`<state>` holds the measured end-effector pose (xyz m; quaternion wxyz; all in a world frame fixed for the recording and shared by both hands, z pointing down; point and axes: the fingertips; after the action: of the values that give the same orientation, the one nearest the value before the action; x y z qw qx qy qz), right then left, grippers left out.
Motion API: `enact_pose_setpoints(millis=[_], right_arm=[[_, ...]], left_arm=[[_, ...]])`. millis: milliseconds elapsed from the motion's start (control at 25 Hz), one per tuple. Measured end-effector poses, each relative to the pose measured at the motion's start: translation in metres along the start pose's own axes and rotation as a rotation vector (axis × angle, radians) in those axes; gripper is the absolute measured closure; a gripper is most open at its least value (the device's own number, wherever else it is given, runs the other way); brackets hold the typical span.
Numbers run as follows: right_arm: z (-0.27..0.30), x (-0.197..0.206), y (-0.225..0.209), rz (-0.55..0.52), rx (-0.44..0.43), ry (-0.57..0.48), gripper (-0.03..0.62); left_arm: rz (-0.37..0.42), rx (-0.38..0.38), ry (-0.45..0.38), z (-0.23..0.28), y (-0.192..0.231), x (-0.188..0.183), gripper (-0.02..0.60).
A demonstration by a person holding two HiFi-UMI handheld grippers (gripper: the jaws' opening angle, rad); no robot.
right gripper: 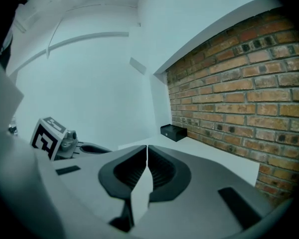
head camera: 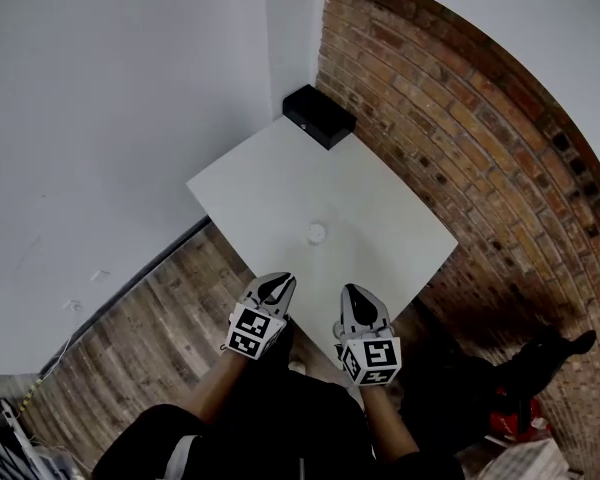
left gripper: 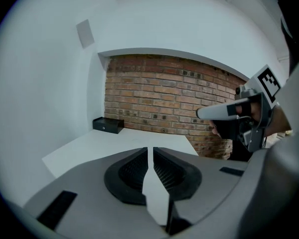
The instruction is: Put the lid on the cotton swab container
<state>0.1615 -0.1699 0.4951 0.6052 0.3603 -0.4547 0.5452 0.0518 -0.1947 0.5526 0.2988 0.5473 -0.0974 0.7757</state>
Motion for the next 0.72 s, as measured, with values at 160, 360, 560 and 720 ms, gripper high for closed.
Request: enact_pose_setpoints(millis=[160,360,560,720], right_arm=[[0.034,-0.011,0.0,0.003,0.015,0.017,0.571],[0.071,-0.017,-0.004,0.005,0.049,0.043,0.571],[0.101,-0.018,-0.013,0.019,0.1,0.073,0.571],[0.123,-0.017,-0.018,0.026,0.132,0.095,0.571]], left_arm=[[0.0,0.027,0.028,0.02,0.028,-0.003,0.558],[-0.004,0.065,0.057,0.043,0.064,-0.002,0.553],[0.004,0.122,0.105,0.066,0.091,0.007,0.496],[0.019,0.165,0.136,0.084,0.11,0.014,0.449]])
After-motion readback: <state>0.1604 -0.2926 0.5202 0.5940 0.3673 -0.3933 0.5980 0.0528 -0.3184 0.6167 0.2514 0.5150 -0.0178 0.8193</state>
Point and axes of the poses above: the fingertips, and each gripper's own axes: z forward along the fingers, y to its left, x out of its underside, and after that the axes turned 12 degrees about x, right-handed
